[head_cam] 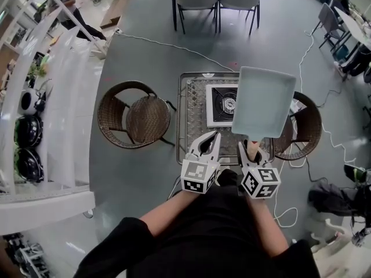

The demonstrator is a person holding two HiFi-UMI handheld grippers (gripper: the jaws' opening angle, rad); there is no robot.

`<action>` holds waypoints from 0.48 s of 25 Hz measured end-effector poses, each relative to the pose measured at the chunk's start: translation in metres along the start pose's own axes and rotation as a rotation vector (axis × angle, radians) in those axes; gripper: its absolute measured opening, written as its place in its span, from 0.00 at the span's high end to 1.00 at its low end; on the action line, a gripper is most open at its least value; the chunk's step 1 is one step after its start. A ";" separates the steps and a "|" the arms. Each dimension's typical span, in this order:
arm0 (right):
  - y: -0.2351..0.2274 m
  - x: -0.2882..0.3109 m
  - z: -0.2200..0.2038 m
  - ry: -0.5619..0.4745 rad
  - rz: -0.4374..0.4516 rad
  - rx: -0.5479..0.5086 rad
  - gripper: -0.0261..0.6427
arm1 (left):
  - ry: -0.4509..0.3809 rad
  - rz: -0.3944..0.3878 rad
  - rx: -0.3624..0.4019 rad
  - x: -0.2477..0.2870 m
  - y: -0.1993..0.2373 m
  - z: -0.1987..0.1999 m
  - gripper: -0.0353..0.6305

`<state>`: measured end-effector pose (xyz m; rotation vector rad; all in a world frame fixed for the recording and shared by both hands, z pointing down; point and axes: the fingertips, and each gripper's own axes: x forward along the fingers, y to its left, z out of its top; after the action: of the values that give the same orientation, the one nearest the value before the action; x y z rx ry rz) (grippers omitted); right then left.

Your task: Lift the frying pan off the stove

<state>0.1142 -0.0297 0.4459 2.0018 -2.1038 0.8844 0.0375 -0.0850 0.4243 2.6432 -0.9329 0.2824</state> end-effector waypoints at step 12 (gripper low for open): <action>-0.003 -0.006 -0.002 -0.015 -0.006 0.031 0.81 | -0.002 0.005 -0.008 -0.004 -0.006 -0.005 0.94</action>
<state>0.1175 -0.0235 0.4458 2.0350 -2.1029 0.9099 0.0378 -0.0769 0.4261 2.6347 -0.9387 0.2772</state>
